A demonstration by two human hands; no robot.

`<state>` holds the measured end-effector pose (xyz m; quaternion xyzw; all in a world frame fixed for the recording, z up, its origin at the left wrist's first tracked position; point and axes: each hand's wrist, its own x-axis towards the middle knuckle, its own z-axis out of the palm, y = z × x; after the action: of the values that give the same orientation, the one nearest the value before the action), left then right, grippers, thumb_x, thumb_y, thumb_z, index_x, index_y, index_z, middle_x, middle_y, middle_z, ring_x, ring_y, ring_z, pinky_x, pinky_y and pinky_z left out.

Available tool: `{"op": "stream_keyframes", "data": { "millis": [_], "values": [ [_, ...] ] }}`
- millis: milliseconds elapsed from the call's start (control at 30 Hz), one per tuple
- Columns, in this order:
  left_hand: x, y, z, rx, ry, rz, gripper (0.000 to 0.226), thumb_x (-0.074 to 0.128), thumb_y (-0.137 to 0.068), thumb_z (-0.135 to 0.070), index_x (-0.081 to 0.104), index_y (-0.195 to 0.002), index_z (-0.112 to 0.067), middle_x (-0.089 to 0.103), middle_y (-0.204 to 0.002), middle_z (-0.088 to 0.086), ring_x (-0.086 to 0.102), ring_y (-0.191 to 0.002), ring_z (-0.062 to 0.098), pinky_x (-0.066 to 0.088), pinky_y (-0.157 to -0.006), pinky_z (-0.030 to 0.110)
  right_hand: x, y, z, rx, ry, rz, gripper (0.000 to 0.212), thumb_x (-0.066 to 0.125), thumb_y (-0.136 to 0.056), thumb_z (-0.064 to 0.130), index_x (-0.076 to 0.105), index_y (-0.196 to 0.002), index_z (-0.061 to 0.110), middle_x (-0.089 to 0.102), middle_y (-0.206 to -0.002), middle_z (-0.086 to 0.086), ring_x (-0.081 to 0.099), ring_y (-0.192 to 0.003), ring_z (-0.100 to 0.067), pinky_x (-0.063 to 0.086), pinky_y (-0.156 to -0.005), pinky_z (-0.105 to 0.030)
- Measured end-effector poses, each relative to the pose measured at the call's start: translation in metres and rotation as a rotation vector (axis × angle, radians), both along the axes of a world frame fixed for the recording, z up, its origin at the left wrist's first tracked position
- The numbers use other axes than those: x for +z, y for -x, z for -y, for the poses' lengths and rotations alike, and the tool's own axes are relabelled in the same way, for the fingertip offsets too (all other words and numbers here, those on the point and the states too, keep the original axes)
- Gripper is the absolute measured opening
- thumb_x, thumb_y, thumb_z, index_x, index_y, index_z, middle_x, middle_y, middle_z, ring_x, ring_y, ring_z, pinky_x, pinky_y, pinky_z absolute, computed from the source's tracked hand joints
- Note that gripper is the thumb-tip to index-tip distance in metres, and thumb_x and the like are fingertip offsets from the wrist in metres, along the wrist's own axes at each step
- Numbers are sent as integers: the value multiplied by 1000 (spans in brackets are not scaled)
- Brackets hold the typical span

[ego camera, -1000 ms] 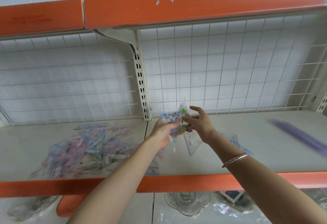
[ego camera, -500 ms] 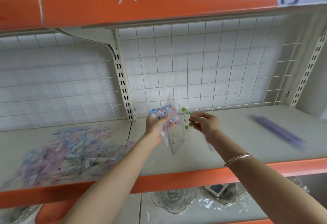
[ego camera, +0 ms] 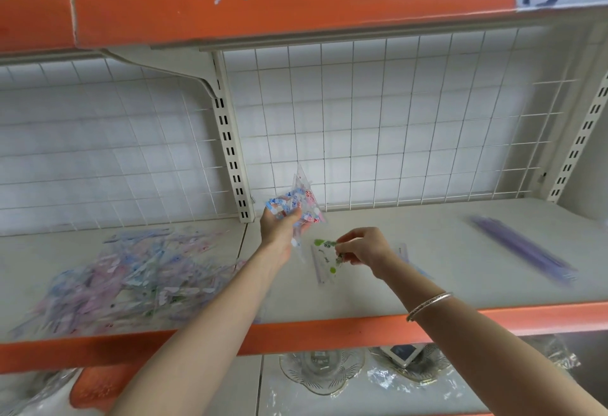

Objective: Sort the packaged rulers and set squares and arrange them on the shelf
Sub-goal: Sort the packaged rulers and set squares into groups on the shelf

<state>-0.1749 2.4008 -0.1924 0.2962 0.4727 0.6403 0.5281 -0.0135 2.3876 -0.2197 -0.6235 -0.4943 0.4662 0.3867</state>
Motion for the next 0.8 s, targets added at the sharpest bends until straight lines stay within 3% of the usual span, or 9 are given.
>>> {"op": "stream_keyframes", "data": {
  "millis": [200,367,533,700,800],
  "values": [
    [-5,7,2,-74,-7,10,37,60,-87,9,54,-123,0,65,-118,17,66,-103,34,60,-73,40,-15,17,0,50,-57,324,6,76,-73,7,73,-79,8,60,-63,0,52,-57,-8,38,-47,-17],
    [-7,7,1,-97,-7,-4,39,61,-87,9,52,-124,1,64,-118,17,66,-103,33,61,-69,38,-19,15,2,59,-130,386,11,78,-72,6,72,-81,4,57,-61,4,52,-56,-5,39,-49,-16],
    [-11,3,-1,-110,4,-103,35,64,-86,5,56,-119,-3,66,-116,15,67,-98,27,56,-86,47,-13,10,-1,-54,-229,307,7,64,-87,10,69,-88,6,58,-70,1,52,-61,-9,36,-48,-14],
    [-12,-4,2,-155,-1,-129,32,61,-86,10,56,-116,0,67,-108,14,68,-83,21,60,-64,29,7,4,-6,-102,-288,77,12,58,-91,13,68,-90,6,66,-80,-6,60,-64,-14,45,-57,-21],
    [-15,-11,1,-144,31,-178,40,67,-80,11,55,-115,-3,68,-108,12,68,-88,24,59,-72,35,13,2,-7,-52,-286,22,13,65,-88,17,68,-88,5,68,-76,-5,62,-63,-15,49,-59,-23]
  ]
}}
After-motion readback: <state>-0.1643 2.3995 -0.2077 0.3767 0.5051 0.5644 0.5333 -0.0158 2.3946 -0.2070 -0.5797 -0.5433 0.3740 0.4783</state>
